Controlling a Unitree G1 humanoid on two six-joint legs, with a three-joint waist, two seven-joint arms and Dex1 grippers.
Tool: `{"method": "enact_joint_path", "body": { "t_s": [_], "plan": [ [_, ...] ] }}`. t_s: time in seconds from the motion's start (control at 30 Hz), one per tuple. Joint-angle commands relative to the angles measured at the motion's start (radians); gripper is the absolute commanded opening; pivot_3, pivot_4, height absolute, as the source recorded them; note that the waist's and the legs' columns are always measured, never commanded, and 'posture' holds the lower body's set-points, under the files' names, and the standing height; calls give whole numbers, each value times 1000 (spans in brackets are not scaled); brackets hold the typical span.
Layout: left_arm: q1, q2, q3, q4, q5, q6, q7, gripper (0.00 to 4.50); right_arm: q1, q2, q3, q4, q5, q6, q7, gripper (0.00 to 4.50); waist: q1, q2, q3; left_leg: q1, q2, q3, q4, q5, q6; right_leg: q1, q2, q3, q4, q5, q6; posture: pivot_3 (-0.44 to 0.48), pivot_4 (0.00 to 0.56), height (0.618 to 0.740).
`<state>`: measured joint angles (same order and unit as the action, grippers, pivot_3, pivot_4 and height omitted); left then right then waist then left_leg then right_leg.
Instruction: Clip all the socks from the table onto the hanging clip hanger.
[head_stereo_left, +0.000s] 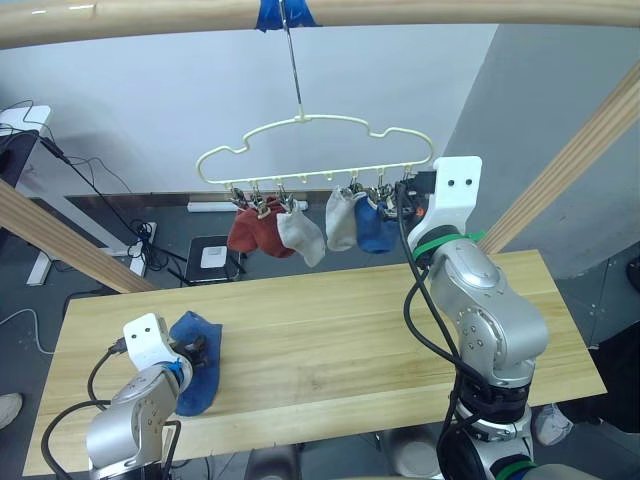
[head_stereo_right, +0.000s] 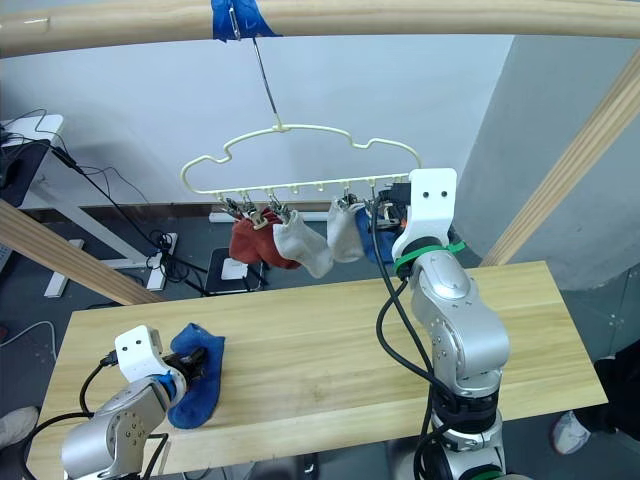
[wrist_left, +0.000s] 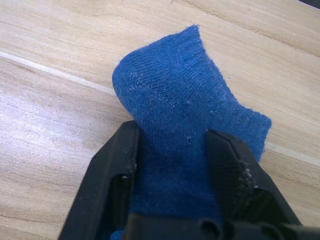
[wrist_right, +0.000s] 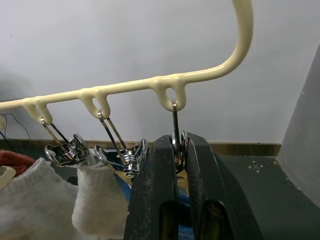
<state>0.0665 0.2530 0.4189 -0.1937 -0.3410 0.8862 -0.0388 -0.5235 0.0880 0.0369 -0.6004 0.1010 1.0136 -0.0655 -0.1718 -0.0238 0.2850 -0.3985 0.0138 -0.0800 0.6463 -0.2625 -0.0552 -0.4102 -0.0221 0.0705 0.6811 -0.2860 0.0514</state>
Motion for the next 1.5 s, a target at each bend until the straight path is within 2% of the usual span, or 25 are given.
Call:
{"method": "enact_joint_path", "body": {
  "t_s": [0.03, 0.23, 0.37, 0.43, 0.57, 0.7, 0.9, 1.03, 1.23, 1.5],
  "plan": [
    [37, -7, -25, 6, -13, -6, -46, 1687, -16, 1, 14, -37, 5, -24, 5, 0, 0, 0, 0, 0, 0, 0, 0, 0, 0, 0, 0, 0, 0, 0, 0, -260, 287, 740],
    [68, 41, -108, -45, -5, -101, -171, 1186, -15, 0, 15, -33, 4, -29, 4, 0, 0, 0, 0, -1, 0, 0, 0, 0, 0, 0, 0, 0, -1, 0, 0, -258, 287, 740],
    [88, 71, -164, -98, -29, -156, -276, 379, -14, 1, 17, -32, 3, -32, 2, 0, 0, 0, 0, -1, 1, 0, -1, 0, 0, -1, 0, 0, -1, 0, 0, -259, 289, 740],
    [95, 111, -222, -133, -22, -229, -367, 9, -15, 2, 16, -33, 2, -32, 0, 0, 0, 0, 0, -2, 1, 0, -1, 0, 0, -1, 0, 0, -1, 0, 0, -261, 291, 740],
    [53, 172, -335, -165, 5, -382, -517, 9, -14, 2, 15, -35, 2, -31, -1, 0, 1, 0, 1, -2, 1, 1, -1, 0, 0, -2, 0, 1, -1, 0, 0, -268, 293, 740],
    [-60, 198, -466, -163, 37, -537, -649, 9, -17, 3, 12, -40, 2, -29, -3, 0, 2, 0, 1, -2, 1, 1, -1, 0, 0, -2, -1, 1, -2, 0, 0, -268, 293, 740],
    [-220, 161, -579, -76, 52, -630, -740, 9, -20, 5, 7, -46, 1, -32, -7, 0, -7, 1, 1, -3, 0, 2, -2, 0, 0, -2, 0, 1, -3, 0, 0, -285, 291, 740],
    [-316, 100, -640, 29, 90, -705, -759, 9, -21, 8, 5, -54, 1, -32, -11, 0, -22, 1, 1, -3, 0, 2, -1, 0, 0, -2, 1, 1, -3, 0, 0, -300, 290, 740],
    [-466, -37, -673, 207, 167, -793, -681, 9, -23, 6, 5, -65, -2, -23, -13, 0, -26, 0, 1, -3, -2, 3, -1, 0, 0, -1, 1, 1, -2, 0, 0, -319, 288, 740],
    [-511, -125, -660, 266, 164, -796, -633, 9, -21, 3, 5, -71, -3, -14, -14, 0, -34, 0, 1, -3, -2, 3, -1, 0, 0, -1, 2, 0, -3, 0, 0, -332, 286, 740]
  ]
}}
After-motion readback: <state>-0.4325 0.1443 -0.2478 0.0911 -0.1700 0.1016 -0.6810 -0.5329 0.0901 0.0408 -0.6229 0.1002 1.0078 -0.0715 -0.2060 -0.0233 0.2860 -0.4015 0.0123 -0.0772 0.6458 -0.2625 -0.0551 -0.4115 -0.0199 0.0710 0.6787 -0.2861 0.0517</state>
